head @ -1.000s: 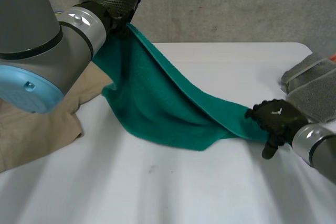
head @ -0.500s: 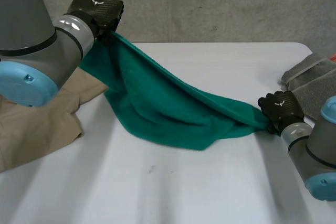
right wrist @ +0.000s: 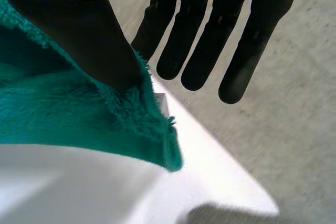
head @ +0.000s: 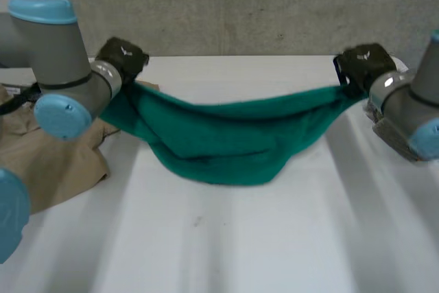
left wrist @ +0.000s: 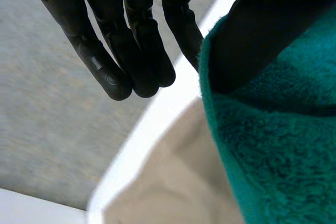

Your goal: Fold the laundry.

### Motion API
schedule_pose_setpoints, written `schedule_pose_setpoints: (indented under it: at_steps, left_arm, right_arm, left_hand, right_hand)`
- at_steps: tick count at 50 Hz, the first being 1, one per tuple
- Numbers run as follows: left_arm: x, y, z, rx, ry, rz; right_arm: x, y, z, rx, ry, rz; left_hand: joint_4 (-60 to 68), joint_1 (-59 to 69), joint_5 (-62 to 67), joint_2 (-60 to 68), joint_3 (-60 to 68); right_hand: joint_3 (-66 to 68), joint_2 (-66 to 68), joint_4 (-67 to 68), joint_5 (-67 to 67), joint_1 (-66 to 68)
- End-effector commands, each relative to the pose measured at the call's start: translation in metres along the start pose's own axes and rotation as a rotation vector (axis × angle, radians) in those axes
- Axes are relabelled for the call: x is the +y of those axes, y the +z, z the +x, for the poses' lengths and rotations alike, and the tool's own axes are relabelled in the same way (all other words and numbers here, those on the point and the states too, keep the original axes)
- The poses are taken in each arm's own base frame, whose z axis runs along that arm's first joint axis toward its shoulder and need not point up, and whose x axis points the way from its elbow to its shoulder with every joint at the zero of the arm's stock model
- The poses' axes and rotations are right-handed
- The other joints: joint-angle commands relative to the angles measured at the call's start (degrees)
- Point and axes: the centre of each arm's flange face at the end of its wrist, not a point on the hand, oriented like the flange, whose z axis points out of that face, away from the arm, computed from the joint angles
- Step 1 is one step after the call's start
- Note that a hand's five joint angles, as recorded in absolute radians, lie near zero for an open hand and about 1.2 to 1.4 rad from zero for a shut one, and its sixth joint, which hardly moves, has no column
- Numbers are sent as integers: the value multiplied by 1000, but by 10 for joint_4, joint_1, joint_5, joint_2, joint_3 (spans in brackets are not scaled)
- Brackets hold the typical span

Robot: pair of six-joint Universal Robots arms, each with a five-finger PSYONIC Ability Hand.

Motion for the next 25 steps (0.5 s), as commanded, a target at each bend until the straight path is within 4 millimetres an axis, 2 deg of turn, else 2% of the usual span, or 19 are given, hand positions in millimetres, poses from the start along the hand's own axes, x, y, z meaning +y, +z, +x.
schedule_pose_setpoints:
  at_steps: [1,3,4,8,9,14,18,22,23,25]
  left_arm:
    - [-89,5,-84,-319,-28,477]
    - [-113,-5,-107,-414,-68,612]
    - [-133,-16,-128,-497,-123,734]
    - [-157,-38,-157,-609,-242,928]
    - [-158,-40,-159,-615,-256,938]
    - [-140,-32,-154,-580,-267,891]
    - [-112,-16,-141,-531,-253,815]
    - [-83,-2,-123,-468,-257,734]
    - [-71,3,-113,-436,-258,699]
    - [-59,7,-101,-398,-261,667]
  right_arm:
    - [-94,41,43,279,-8,431]
    - [-123,40,57,364,21,588]
    - [-146,35,69,440,69,740]
    - [-181,18,82,552,154,973]
    - [-183,15,82,563,161,990]
    - [-176,9,71,518,146,958]
    - [-159,11,56,448,135,891]
    - [-133,15,40,390,135,782]
    - [-120,17,34,369,135,731]
    - [-107,19,26,342,132,680]
  left_hand:
    - [114,132,134,114,118]
    - [114,132,134,114,118]
    - [114,132,134,114,118]
    - [114,132,134,114,118]
    - [114,132,134,114,118]
    - [114,132,134,114,118]
    - [114,132,134,114,118]
    - [114,132,134,114,118]
    - [114,132,134,114,118]
    - [114,132,134,114,118]
  right_hand:
    - [120,124,115,134,155]
    - [120,124,115,134,155]
    - [120,124,115,134,155]
    - [120,124,115,134,155]
    - [120,124,115,134,155]
    - [120,124,115,134,155]
    - [120,124,115,134,155]
    - [120,124,115,134,155]
    - [120,124,115,134,155]
    - [120,124,115,134,155]
